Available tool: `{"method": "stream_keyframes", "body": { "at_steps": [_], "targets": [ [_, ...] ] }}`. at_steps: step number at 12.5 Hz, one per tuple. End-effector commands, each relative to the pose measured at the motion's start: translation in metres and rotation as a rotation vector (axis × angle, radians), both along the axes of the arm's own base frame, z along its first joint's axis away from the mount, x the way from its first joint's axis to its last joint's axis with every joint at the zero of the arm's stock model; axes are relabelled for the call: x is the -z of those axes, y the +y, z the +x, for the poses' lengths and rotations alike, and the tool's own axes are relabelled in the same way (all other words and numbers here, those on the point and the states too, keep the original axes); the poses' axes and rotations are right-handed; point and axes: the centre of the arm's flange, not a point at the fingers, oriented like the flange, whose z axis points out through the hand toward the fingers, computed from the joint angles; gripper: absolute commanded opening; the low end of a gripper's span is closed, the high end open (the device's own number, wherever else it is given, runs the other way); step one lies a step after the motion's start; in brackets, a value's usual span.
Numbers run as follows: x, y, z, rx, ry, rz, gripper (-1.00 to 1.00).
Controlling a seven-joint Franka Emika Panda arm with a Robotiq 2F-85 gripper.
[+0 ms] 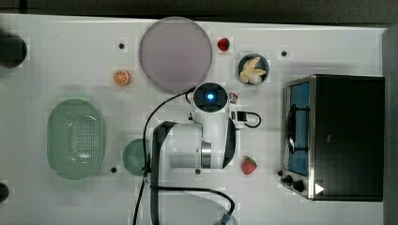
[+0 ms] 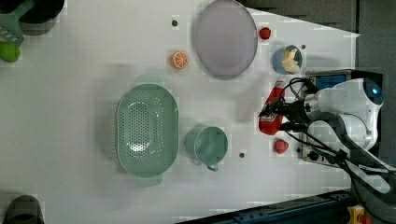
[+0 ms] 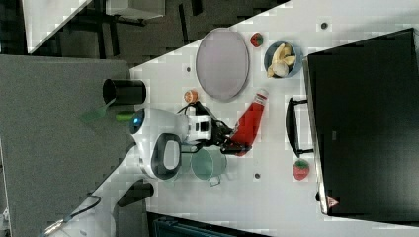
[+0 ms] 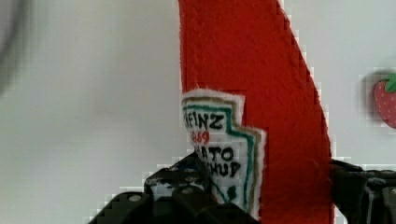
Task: Pick Ketchup from oven and place it on table.
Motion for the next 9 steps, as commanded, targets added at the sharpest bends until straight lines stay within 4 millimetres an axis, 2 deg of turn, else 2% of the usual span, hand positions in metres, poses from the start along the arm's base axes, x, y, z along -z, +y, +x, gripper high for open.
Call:
{"method": "stream_keyframes", "body": {
  "at_steps": [1,3,5,7,9],
  "targets": [
    [0.003,0.0,0.012,0.028,-0.07,-0.004,1.0],
    [0.002,-0.001,0.017,0.028,-0.098,-0.006,1.0],
    [-0.021,-0.002,0.023,0.032,-0.12,0.0,1.0],
    [-0.074,-0.008,0.035,0.047,-0.165,0.01,1.0],
    [-0.144,-0.015,0.044,0.065,-0.202,0.023,1.0]
  ]
}}
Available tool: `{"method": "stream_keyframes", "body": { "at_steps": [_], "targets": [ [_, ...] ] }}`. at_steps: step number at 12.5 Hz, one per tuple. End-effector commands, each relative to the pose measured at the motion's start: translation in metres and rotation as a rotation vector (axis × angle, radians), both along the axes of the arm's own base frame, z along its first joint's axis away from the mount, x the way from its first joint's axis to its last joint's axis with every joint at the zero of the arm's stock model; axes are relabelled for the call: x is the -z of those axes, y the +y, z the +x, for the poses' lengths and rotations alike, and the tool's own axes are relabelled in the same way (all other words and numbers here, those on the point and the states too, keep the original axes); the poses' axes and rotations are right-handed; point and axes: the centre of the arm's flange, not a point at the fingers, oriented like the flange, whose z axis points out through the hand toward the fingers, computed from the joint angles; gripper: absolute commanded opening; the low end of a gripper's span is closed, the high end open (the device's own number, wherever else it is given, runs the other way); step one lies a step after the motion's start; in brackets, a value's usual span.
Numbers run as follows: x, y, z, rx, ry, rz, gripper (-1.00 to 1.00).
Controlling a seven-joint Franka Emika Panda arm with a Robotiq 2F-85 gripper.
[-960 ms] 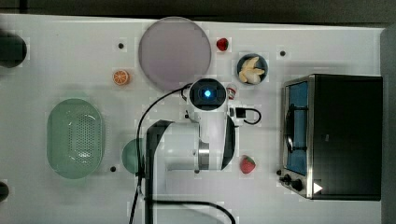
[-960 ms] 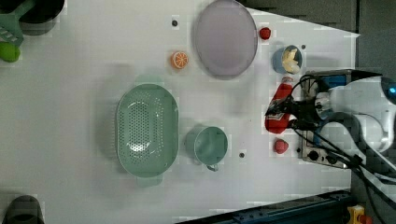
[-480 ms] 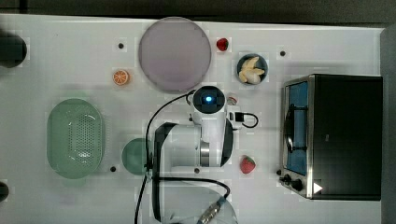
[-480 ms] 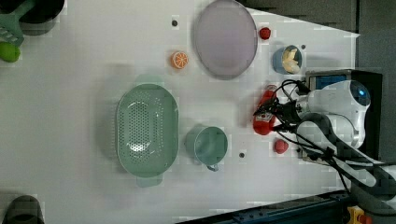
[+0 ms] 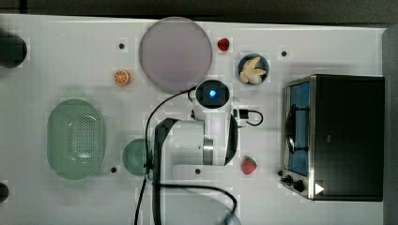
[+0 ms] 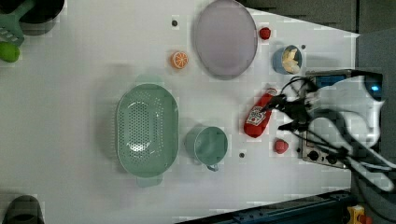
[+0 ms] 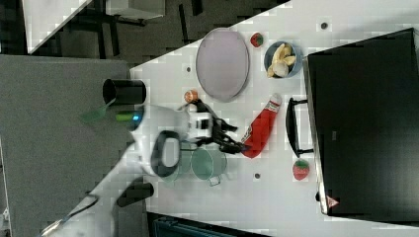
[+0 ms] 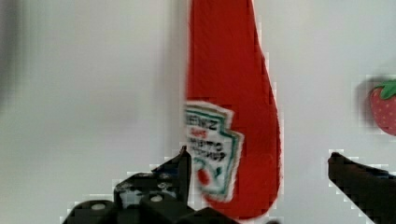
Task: Pick Ketchup from oven and place it on table.
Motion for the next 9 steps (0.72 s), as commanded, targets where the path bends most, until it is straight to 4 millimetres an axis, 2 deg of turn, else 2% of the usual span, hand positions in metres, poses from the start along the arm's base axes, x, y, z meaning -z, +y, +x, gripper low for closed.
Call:
{"method": "stream_keyframes", "body": {
  "at_steps": [1,3,5,7,9],
  "targets": [
    [-0.164,-0.014,0.037,0.055,-0.209,0.022,1.0],
    [-0.244,-0.017,0.045,0.055,-0.296,0.03,1.0],
    [-0.304,-0.017,0.048,0.053,-0.349,0.034,1.0],
    [-0.343,-0.016,0.049,0.052,-0.35,0.034,1.0],
    [-0.367,-0.015,0.043,0.053,-0.299,0.035,1.0]
  ]
}}
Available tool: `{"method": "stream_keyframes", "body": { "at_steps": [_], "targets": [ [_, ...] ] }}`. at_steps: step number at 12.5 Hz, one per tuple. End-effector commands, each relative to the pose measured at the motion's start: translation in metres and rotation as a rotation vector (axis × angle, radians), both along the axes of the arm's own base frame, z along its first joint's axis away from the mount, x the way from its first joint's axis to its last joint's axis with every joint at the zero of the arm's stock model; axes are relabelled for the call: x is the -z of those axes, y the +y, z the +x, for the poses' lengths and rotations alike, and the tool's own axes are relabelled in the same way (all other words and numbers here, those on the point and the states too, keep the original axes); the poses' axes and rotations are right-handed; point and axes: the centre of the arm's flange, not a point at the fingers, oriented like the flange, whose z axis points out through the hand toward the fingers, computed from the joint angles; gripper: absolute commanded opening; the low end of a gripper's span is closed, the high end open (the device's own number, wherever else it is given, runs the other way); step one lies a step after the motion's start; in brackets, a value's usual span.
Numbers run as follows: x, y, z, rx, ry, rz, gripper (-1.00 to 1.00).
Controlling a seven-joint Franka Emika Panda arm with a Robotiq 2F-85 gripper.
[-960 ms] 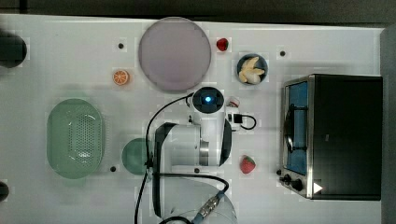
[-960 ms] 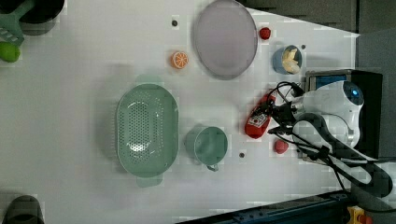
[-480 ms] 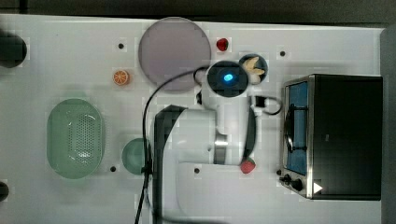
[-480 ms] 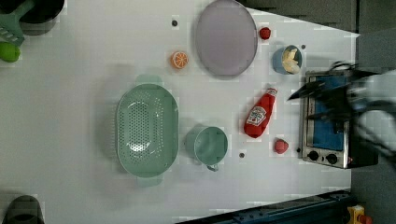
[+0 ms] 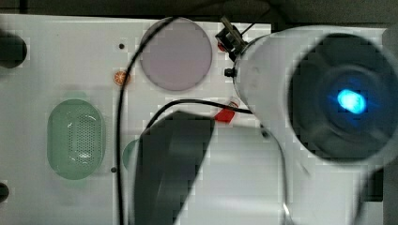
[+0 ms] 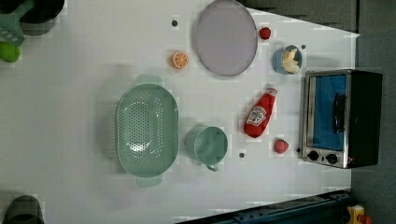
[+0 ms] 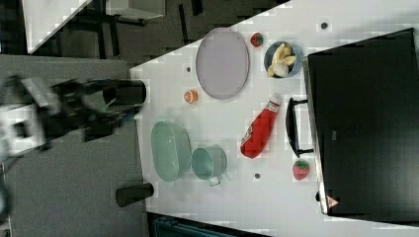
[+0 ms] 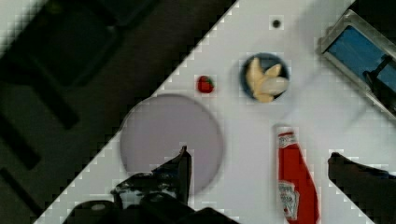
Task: Pick Ketchup from oven and place it on table.
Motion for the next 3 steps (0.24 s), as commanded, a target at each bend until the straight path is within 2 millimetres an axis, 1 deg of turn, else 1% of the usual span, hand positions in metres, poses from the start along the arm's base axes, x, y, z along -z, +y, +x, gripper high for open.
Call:
{"method": "stream_keyframes", "body": {
  "at_steps": [1,3],
  "targets": [
    [0.05,0.023,0.004,-0.01,0.25,-0.001,1.0],
    [0.041,0.024,-0.01,-0.01,0.348,0.005,1.0]
  ]
}}
